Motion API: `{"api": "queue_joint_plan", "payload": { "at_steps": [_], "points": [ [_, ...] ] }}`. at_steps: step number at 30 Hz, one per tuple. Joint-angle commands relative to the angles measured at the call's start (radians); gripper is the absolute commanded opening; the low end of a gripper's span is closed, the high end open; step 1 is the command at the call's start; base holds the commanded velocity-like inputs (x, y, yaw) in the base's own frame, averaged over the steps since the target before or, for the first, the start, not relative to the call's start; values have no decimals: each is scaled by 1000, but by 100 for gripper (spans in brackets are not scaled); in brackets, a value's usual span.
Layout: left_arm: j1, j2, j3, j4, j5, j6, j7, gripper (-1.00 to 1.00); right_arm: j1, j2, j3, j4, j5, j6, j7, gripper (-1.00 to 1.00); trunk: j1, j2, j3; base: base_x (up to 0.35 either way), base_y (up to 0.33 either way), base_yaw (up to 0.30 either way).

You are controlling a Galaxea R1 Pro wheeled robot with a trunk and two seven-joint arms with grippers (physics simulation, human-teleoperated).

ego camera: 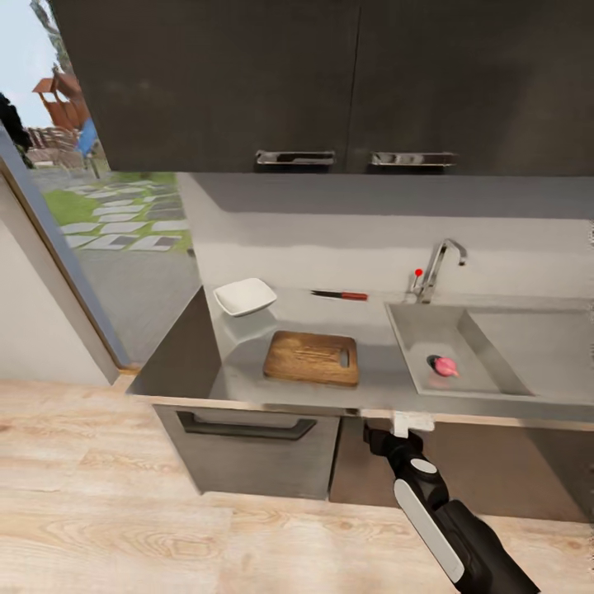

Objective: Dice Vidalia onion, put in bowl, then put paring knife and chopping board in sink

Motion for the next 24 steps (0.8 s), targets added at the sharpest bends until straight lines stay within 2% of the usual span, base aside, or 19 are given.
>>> {"api": "queue_joint_plan", "payload": {
  "at_steps": [1,12,16,18,21,22,24],
  "points": [
    [0,0,0,-1,0,-2,0,100,-1,-1,3,2,-7,3,-8,100,0,-2,-2,-331,0,0],
    [0,0,0,-1,-1,-3,0,100,-1,-1,4,42,-7,-3,-7,100,0,-2,-2,-325,0,0],
    [0,0,0,-1,-1,-2,0,100,-1,0,4,126,-8,-57,-5,100,0,-2,-2,-170,0,0],
    [0,0,0,-1,-1,-2,0,100,-1,3,9,196,-8,-113,-2,100,0,-2,-2,-60,0,0],
    [0,0,0,-1,-1,-3,0,100,-1,6,51,351,-8,-219,37,100,0,-2,-2,-24,0,0],
    [0,0,0,-1,-1,-3,0,100,-1,10,92,495,-9,-306,97,100,0,-2,-2,-7,0,0],
    [0,0,0,-1,-1,-3,0,100,-1,17,108,603,-9,-371,145,100,0,-2,-2,-4,0,0]
  ]
}}
